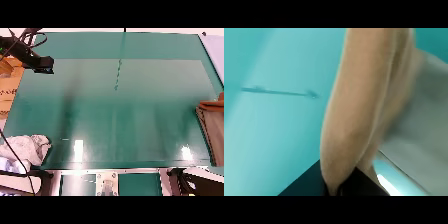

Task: Fold the shirts.

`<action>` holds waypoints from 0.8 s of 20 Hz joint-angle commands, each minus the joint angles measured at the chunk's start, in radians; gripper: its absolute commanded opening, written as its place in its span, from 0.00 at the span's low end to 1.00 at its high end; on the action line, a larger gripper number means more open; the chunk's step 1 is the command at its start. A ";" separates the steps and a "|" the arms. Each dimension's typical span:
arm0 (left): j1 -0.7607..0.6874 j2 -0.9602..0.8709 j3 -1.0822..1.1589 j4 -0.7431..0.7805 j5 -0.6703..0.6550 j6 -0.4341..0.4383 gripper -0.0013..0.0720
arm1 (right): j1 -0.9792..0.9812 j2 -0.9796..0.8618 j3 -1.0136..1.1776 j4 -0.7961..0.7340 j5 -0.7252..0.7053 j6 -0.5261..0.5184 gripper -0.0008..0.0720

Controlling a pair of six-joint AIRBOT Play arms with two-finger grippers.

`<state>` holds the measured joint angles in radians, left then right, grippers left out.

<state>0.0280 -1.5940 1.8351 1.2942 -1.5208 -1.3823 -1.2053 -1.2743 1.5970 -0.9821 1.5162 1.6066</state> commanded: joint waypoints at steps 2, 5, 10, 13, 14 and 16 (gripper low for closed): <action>0.000 0.000 0.000 0.000 -0.008 0.003 0.05 | -0.014 0.020 -0.076 -0.267 0.116 0.132 0.03; 0.000 0.000 0.000 0.000 -0.009 0.003 0.05 | -0.014 0.020 -0.232 -0.411 0.146 0.209 0.03; 0.000 0.000 0.000 0.000 -0.014 0.003 0.05 | -0.015 0.017 -0.407 -0.658 0.132 0.271 0.45; 0.000 0.000 0.000 0.000 -0.013 0.003 0.05 | -0.013 0.010 -0.381 -0.695 0.103 0.233 0.89; 0.000 0.000 0.000 -0.001 -0.010 0.003 0.05 | -0.008 0.008 -0.349 -0.692 0.097 0.233 0.89; 0.000 0.001 0.000 -0.008 0.013 0.003 0.05 | 0.021 0.001 -0.270 -0.643 0.082 0.235 0.87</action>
<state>0.0280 -1.5940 1.8351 1.2922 -1.5295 -1.3796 -1.2076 -1.2667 1.2682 -1.6268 1.6238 1.8462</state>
